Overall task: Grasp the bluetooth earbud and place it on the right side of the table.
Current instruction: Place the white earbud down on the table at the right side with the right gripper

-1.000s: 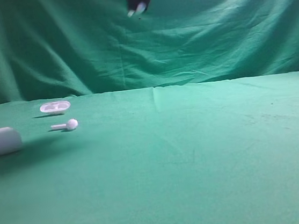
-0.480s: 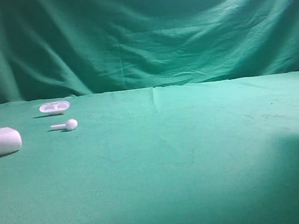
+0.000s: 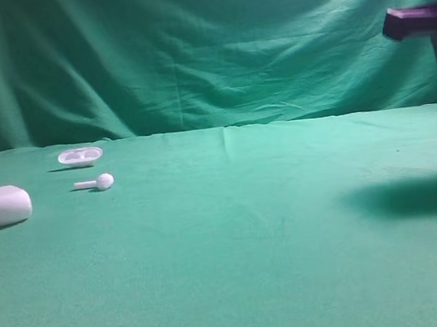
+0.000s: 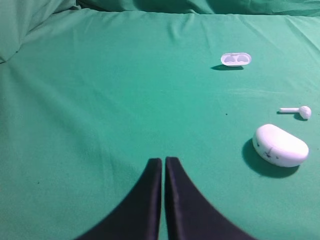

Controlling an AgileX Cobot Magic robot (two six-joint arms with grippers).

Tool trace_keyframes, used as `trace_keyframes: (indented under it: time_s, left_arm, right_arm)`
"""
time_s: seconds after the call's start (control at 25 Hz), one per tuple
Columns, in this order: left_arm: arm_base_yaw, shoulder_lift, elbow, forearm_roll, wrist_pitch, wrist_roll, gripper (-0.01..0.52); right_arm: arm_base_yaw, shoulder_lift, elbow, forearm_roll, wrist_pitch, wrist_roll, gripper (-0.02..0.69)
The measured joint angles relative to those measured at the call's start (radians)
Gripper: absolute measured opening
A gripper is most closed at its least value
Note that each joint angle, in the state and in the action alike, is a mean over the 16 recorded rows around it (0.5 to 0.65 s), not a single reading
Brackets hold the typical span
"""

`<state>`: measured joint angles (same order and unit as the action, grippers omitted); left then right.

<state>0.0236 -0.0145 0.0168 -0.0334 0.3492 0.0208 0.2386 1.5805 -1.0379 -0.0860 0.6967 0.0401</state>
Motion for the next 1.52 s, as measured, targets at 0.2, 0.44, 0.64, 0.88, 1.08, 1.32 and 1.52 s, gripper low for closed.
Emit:
trace_keyframes:
  time_s: [0.2,0.44,0.64,0.88,1.08,1.32,1.52]
  left_arm:
    - [0.000,0.000,0.000,0.000,0.000,0.000,0.000]
    - [0.000,0.000,0.000,0.000,0.000,0.000,0.000]
    - [0.000,0.000,0.000,0.000,0.000,0.000,0.000]
    - [0.000,0.000,0.000,0.000,0.000,0.000,0.000]
    - [0.000,0.000,0.000,0.000,0.000,0.000,0.000]
    - [0.000,0.000,0.000,0.000,0.000,0.000,0.000]
    - [0.000,0.000,0.000,0.000,0.000,0.000,0.000]
  right_arm:
    - [-0.006,0.067,0.102,-0.011,-0.146,0.003,0.076]
    - [-0.006,0.134,0.120,-0.026,-0.216,0.014,0.175]
    - [-0.006,0.154,0.117,-0.034,-0.222,0.029,0.348]
    - [-0.006,0.155,0.080,-0.035,-0.173,0.045,0.537]
    - [-0.006,0.155,0.017,-0.027,-0.081,0.054,0.578]
    - [-0.006,0.134,-0.075,0.001,0.078,0.056,0.406]
    - [-0.006,0.060,-0.126,0.038,0.203,0.056,0.221]
